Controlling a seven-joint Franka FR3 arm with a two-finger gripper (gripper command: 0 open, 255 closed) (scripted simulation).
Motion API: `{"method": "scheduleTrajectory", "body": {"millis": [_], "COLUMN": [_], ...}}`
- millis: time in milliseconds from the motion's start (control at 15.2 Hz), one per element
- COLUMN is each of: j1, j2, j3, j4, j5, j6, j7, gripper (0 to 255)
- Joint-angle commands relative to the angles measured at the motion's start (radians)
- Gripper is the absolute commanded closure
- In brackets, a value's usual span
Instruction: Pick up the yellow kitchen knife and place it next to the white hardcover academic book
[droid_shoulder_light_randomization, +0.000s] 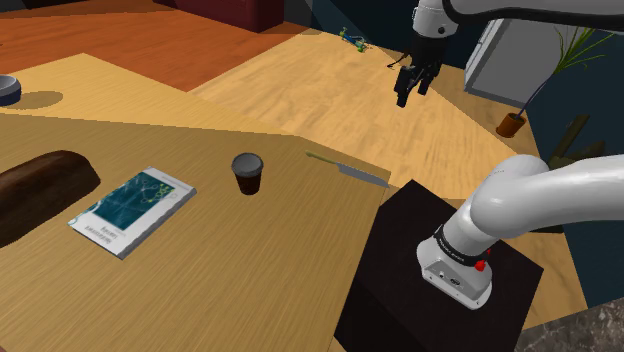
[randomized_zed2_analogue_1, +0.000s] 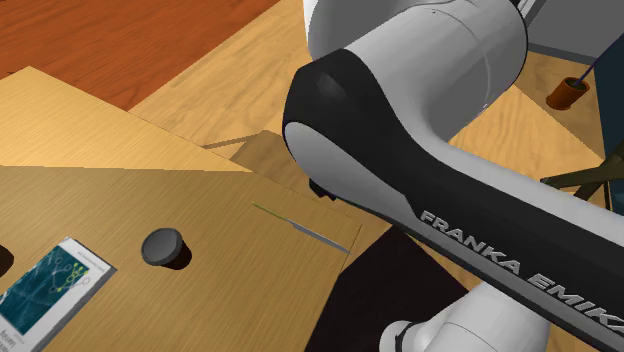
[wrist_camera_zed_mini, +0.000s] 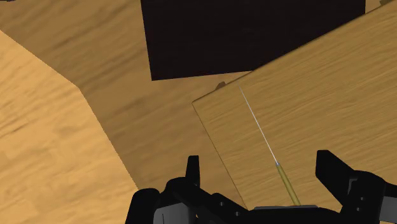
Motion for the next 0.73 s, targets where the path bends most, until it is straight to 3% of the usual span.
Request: {"method": "scheduleTrajectory", "body": {"millis": [0, 660], "j1": [0.000, 0.063], "j2": [0.000, 0.169], "j3": [0.000, -0.055], "j4": [0.000, -0.199], "j5": [0.000, 0.004], "j6": [0.000, 0.390], "j7": [0.000, -0.135], "gripper": [0, 0]}}
